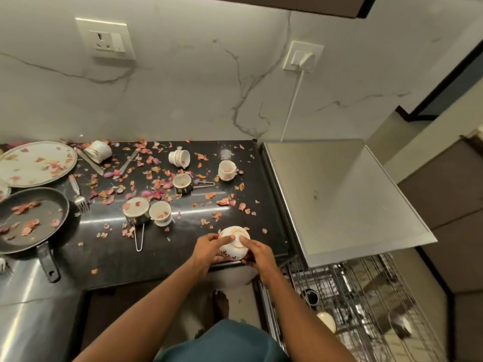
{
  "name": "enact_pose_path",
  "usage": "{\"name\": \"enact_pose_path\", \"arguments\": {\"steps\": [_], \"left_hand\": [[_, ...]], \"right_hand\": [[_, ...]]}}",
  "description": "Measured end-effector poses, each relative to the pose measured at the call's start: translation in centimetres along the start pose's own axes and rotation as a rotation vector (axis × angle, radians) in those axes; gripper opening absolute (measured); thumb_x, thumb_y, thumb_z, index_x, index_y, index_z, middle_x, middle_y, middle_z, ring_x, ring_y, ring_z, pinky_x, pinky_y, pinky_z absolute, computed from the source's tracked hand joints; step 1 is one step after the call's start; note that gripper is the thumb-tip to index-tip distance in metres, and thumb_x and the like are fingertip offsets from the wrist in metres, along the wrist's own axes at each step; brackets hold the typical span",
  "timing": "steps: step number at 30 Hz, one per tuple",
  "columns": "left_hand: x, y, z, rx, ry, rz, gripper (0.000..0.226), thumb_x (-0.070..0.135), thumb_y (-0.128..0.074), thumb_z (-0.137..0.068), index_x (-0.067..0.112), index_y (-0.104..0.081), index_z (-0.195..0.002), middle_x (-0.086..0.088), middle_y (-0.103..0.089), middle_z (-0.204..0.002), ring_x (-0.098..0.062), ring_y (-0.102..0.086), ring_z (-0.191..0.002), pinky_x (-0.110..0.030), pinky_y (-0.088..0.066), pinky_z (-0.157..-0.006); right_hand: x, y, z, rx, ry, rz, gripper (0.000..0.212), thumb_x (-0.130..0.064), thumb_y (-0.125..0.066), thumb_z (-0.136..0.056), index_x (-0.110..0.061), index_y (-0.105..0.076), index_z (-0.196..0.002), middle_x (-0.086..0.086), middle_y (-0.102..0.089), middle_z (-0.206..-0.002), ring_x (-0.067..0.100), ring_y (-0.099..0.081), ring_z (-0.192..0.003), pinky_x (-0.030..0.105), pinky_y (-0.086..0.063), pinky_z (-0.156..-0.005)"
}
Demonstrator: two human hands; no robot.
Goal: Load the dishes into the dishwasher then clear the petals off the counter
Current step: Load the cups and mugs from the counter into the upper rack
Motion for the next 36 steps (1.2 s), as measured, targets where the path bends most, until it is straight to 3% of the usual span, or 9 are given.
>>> {"name": "enact_pose_path", "arguments": {"steps": [6, 10, 14, 23, 27, 32, 36], "left_hand": [[-4.6, -2.8, 2.6, -0.094, 0.043, -0.086, 0.039, 0.015, -0.083, -0.081, 0.004, -0.065, -0.114, -0.015, -0.071, -0.109, -0.028, -0.072, -0.093, -0.029, -0.059, -0.058], [-7.5, -5.1, 3.2, -0.176, 0.098, -0.144, 0.042, 0.015, -0.084, -0.081, -0.001, -0.065, -0.114, -0.019, -0.072, -0.108, -0.031, -0.074, -0.091, -0.040, -0.064, -0.068], [-9.0, -6.8, 3.4, -0.256, 0.143, -0.161, 0.052, 0.019, -0.089, -0.075, -0.003, -0.065, -0.116, -0.022, -0.073, -0.109, -0.037, -0.074, -0.097, -0.058, -0.059, -0.087], [-9.9, -10.9, 3.8, -0.374, 0.135, -0.224, 0.066, 0.025, -0.095, -0.066, -0.004, -0.065, -0.117, -0.022, -0.074, -0.106, -0.036, -0.075, -0.095, -0.054, -0.061, -0.083], [-11.1, -13.2, 4.2, -0.363, 0.152, -0.269, 0.064, 0.021, -0.093, -0.069, -0.004, -0.061, -0.119, -0.024, -0.073, -0.107, -0.036, -0.075, -0.091, -0.052, -0.062, -0.077], [-13.0, -17.3, 5.0, -0.400, 0.179, -0.353, 0.062, 0.019, -0.092, -0.071, -0.005, -0.060, -0.118, -0.025, -0.072, -0.105, -0.036, -0.076, -0.088, -0.052, -0.063, -0.075], [-15.3, -21.6, 5.9, -0.454, 0.215, -0.416, 0.057, 0.017, -0.091, -0.073, -0.006, -0.062, -0.115, -0.025, -0.073, -0.105, -0.036, -0.075, -0.089, -0.050, -0.063, -0.072]], "right_hand": [[4.5, 4.4, 5.0, 0.080, -0.033, -0.073, 0.041, -0.034, -0.083, -0.084, -0.004, -0.074, -0.112, 0.016, -0.078, -0.103, 0.033, -0.076, -0.099, 0.041, -0.063, -0.078], [6.6, 7.2, 7.6, 0.119, -0.056, -0.093, 0.056, -0.040, -0.086, -0.077, -0.002, -0.073, -0.116, 0.018, -0.077, -0.106, 0.035, -0.076, -0.099, 0.043, -0.062, -0.082], [6.9, 9.4, 9.3, 0.165, -0.058, -0.124, 0.048, -0.033, -0.084, -0.082, 0.001, -0.072, -0.114, 0.020, -0.077, -0.104, 0.036, -0.076, -0.099, 0.040, -0.064, -0.078], [6.6, 12.5, 11.5, 0.194, -0.022, -0.169, 0.046, -0.031, -0.081, -0.087, 0.002, -0.070, -0.117, 0.021, -0.077, -0.107, 0.038, -0.075, -0.101, 0.051, -0.060, -0.093], [7.5, 15.0, 12.4, 0.223, -0.021, -0.208, 0.046, -0.032, -0.081, -0.086, 0.001, -0.071, -0.117, 0.021, -0.076, -0.109, 0.038, -0.074, -0.103, 0.044, -0.063, -0.086], [8.9, 18.9, 14.2, 0.271, -0.013, -0.269, 0.043, -0.030, -0.079, -0.089, 0.000, -0.070, -0.119, 0.020, -0.076, -0.109, 0.037, -0.074, -0.103, 0.048, -0.061, -0.091], [10.3, 22.8, 16.6, 0.354, -0.027, -0.345, 0.041, -0.027, -0.081, -0.088, 0.000, -0.070, -0.116, 0.020, -0.077, -0.107, 0.036, -0.075, -0.100, 0.039, -0.063, -0.075]]}}
Point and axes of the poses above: each hand's wrist, its own z-axis away from the middle knuckle, its own y-axis out of the back of the hand, x = y × z, the point moved 8 cm from there along -z, towards the middle knuckle
